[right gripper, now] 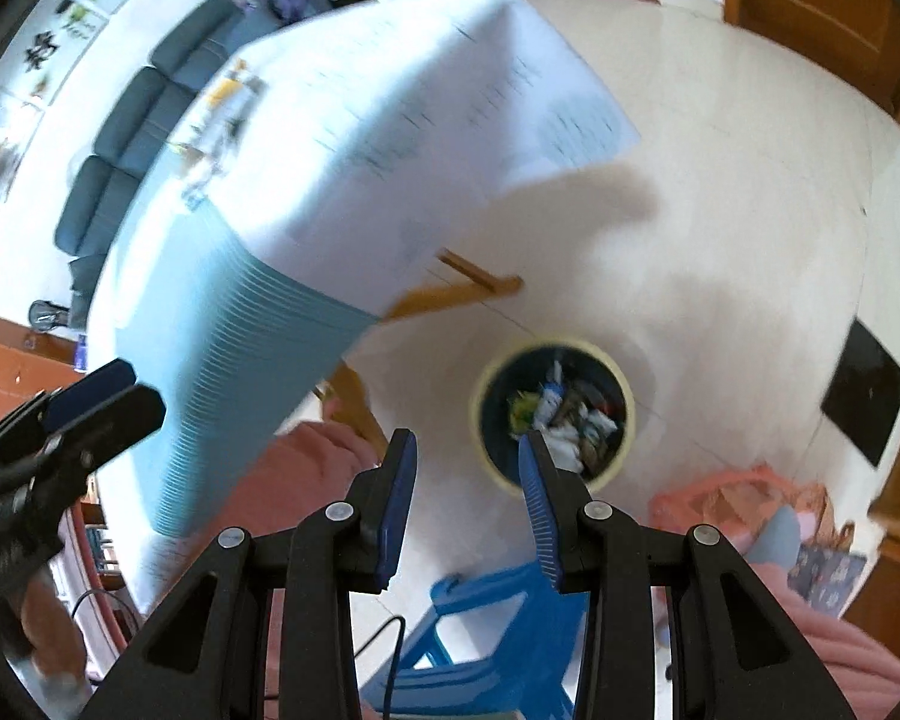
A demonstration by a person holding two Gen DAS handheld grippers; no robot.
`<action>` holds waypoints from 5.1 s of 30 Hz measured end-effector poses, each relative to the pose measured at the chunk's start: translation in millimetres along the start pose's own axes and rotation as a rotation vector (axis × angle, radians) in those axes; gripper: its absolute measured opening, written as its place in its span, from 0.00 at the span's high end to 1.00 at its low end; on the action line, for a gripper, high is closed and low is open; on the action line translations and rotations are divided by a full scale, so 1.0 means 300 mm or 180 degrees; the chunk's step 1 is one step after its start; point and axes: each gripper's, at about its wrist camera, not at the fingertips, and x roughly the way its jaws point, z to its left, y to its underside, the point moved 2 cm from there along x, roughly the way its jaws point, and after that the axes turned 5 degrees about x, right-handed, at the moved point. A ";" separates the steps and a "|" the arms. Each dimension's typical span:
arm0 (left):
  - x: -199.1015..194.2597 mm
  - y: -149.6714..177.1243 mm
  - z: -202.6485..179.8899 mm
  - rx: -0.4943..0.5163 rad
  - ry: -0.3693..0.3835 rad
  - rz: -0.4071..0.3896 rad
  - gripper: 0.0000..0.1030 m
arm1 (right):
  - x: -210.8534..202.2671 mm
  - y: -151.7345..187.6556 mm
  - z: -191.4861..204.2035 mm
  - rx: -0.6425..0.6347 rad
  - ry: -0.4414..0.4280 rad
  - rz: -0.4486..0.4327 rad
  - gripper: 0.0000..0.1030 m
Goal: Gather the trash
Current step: 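Move both grippers back over the table toward the silver box and wrapper, then grasp the silver earplug box with the left gripper while the right gripper grasps the white wrapper, then carry the silver box and white wrapper over the trash bin with both grippers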
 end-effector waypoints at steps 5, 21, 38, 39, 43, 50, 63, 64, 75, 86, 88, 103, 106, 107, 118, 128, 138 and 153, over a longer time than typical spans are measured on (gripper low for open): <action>-0.084 -0.104 0.184 -0.0171 -0.0123 -0.0117 0.39 | -0.088 -0.104 0.151 -0.0236 -0.0129 -0.0156 0.65; -0.012 -0.475 0.541 -0.0416 -0.0198 -0.0196 0.20 | -0.053 -0.479 0.448 -0.0414 -0.0342 -0.0397 0.65; 0.389 -0.692 0.651 -0.0478 -0.0082 0.0262 0.20 | 0.250 -0.727 0.472 -0.0228 -0.0360 -0.0234 0.65; 0.408 -0.700 0.655 -0.0496 -0.0068 0.0282 0.20 | 0.262 -0.727 0.471 -0.0232 -0.0357 -0.0217 0.65; 0.452 -0.709 0.671 -0.0611 -0.0047 0.0372 0.25 | 0.295 -0.717 0.461 -0.0251 -0.0341 -0.0167 0.65; 0.490 -0.713 0.685 -0.0697 0.0024 0.0391 0.40 | 0.312 -0.701 0.464 -0.0298 -0.0382 -0.0116 0.65; 0.308 -0.624 0.775 -0.0949 0.0067 -0.0048 0.42 | 0.334 -0.662 0.593 -0.0492 -0.0533 0.0017 0.51; 0.285 -0.616 0.780 -0.0938 0.0056 -0.0066 0.42 | 0.340 -0.663 0.610 -0.0501 -0.0549 0.0022 0.41; 0.081 -0.356 0.997 -0.1321 -0.0110 -0.0095 0.42 | 0.425 -0.690 0.793 -0.0703 -0.0270 -0.0008 0.15; 0.043 -0.230 1.129 -0.1612 -0.0078 -0.0146 0.42 | 0.528 -0.645 0.961 -0.1057 0.0368 -0.0061 0.12; 0.049 -0.219 1.137 -0.1637 -0.0078 -0.0143 0.42 | 0.543 -0.629 0.983 -0.1149 0.0548 -0.0068 0.11; 0.078 -0.133 1.144 -0.1693 -0.0005 -0.0034 0.42 | 0.533 -0.603 0.981 -0.1340 0.0836 -0.0112 0.34; 0.069 -0.131 1.126 -0.1657 0.0007 -0.0028 0.42 | 0.499 -0.616 0.944 -0.1295 0.0825 -0.0149 0.59; 0.067 -0.132 1.114 -0.1637 0.0012 -0.0025 0.42 | 0.487 -0.622 0.927 -0.1282 0.0830 -0.0171 0.72; 0.012 -0.130 0.921 -0.1271 0.0091 0.0022 0.42 | 0.281 -0.575 0.693 -0.0717 -0.0043 -0.0195 0.88; -0.079 -0.131 0.538 -0.0861 0.0523 -0.0095 0.42 | -0.048 -0.315 0.409 -0.0579 -0.0454 -0.0352 0.88; 0.105 -0.032 0.090 -0.0581 0.0822 0.0126 0.42 | 0.009 0.010 -0.032 0.0012 -0.0239 -0.0151 0.88; 0.554 0.134 -0.242 -0.0293 0.0463 0.0749 0.42 | 0.419 0.194 -0.420 0.0742 0.0089 0.0375 0.88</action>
